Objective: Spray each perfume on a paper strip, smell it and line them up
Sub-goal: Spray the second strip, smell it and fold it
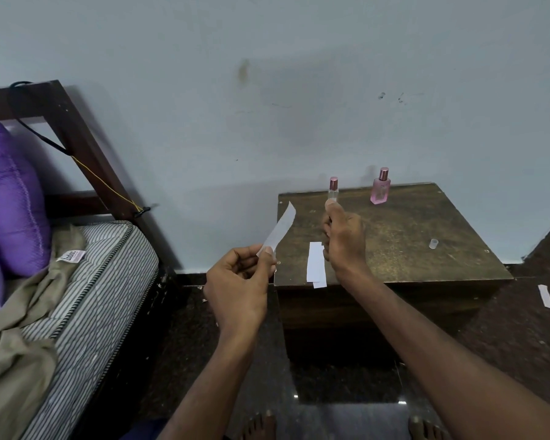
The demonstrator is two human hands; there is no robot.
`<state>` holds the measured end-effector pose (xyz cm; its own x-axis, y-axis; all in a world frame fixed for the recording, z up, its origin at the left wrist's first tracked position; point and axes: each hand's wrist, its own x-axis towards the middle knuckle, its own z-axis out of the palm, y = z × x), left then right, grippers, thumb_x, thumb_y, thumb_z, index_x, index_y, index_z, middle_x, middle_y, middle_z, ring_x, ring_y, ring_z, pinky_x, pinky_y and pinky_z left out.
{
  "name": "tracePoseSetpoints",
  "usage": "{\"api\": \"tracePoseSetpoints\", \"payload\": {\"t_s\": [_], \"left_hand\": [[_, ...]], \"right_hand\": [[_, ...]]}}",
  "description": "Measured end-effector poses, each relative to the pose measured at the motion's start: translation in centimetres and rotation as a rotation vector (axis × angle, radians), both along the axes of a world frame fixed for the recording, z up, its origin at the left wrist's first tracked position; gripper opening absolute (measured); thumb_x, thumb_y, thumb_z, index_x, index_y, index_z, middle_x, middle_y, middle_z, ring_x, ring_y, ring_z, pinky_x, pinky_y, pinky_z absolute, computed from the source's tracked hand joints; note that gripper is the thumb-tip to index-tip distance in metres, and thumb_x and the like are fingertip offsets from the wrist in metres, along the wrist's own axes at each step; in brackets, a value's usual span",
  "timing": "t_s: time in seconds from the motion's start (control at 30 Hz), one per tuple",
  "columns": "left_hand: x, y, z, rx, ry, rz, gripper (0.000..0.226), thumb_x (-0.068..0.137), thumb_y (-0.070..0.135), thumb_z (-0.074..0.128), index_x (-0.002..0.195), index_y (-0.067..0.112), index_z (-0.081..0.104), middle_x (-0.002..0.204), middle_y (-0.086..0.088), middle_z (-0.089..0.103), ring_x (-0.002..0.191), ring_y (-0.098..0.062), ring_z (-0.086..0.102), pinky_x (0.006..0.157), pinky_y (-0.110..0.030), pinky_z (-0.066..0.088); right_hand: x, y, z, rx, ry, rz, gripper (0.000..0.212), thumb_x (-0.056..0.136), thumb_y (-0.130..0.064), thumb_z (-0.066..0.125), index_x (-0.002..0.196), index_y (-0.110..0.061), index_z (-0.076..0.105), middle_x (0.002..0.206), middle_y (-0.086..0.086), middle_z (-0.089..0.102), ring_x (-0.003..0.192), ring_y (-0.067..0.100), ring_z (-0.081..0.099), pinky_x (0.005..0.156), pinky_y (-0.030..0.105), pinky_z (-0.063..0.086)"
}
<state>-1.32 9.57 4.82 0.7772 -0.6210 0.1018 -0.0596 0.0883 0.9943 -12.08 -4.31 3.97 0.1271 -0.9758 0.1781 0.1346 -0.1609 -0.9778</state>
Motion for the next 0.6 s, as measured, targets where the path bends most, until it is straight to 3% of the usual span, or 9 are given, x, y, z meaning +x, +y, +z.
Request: {"api": "tracePoseSetpoints", "payload": {"t_s": [0.23, 0.37, 0.6], "left_hand": [[0.12, 0.07, 0.06, 0.010, -0.064, -0.002, 0.008, 0.091, 0.021, 0.084, 0.095, 0.016, 0.079, 0.079, 0.003, 0.081, 0.076, -0.012, 0.080, 0.077, -0.030, 0.063], [0.10, 0.11, 0.08, 0.014, -0.089, -0.005, 0.007, 0.091, 0.021, 0.084, 0.095, 0.017, 0.079, 0.079, 0.003, 0.081, 0.076, -0.012, 0.080, 0.079, -0.032, 0.064], [0.03, 0.31, 0.17, 0.020, -0.144, -0.017, 0.006, 0.091, 0.023, 0.084, 0.094, 0.021, 0.079, 0.079, 0.006, 0.081, 0.077, -0.011, 0.080, 0.076, -0.031, 0.064]], "right_hand": [[-0.81, 0.06, 0.72, 0.065, -0.033, 0.136, 0.062, 0.096, -0.060, 0.048, 0.054, -0.018, 0.034, 0.050, 0.000, 0.027, 0.040, 0.012, 0.019, 0.044, 0.022, 0.017], [-0.94, -0.06, 0.76, 0.082, -0.021, 0.148, 0.062, 0.108, -0.047, 0.046, 0.055, -0.018, 0.035, 0.049, -0.001, 0.028, 0.040, 0.011, 0.019, 0.045, 0.023, 0.015], [-0.93, -0.06, 0.85, 0.064, 0.008, 0.177, 0.058, 0.105, -0.047, 0.049, 0.057, -0.019, 0.035, 0.052, 0.002, 0.027, 0.042, 0.013, 0.017, 0.045, 0.028, 0.012]]}}
